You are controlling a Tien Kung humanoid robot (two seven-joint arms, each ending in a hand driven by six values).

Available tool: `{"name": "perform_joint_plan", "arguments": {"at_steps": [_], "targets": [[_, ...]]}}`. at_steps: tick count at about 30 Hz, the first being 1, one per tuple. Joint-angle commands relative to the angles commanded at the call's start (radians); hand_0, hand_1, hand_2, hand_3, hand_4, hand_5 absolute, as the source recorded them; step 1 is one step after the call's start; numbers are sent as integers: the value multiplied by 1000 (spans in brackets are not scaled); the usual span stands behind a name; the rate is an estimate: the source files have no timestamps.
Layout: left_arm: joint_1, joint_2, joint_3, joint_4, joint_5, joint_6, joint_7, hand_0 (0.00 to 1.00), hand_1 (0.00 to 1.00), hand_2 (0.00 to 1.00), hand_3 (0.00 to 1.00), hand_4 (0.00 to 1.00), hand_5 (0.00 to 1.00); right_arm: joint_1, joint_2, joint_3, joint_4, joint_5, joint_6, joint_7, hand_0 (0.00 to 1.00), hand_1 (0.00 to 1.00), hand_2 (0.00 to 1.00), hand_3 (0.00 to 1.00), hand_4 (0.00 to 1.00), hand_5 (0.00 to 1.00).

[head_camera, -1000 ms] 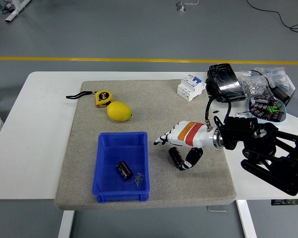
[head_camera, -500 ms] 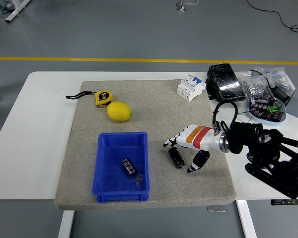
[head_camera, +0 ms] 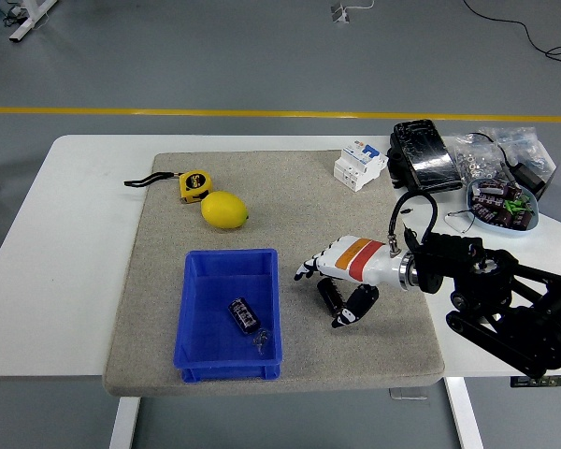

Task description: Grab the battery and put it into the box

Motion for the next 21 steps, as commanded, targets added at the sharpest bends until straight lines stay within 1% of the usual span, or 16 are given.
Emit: {"name": "perform_joint_plan", "arguments": {"at_steps": [9, 21], "targets": [[-2, -1, -1, -1, 5, -1, 2, 569, 516, 621, 623, 727, 581, 3, 15, -7, -46, 19, -16, 6, 652, 606, 714, 796, 997, 264], [-9, -2, 6, -2, -4, -3, -1, 571, 520, 625, 624, 726, 581, 1, 13, 1, -64, 29, -25, 13, 637, 595, 701, 779, 980, 264]]}}
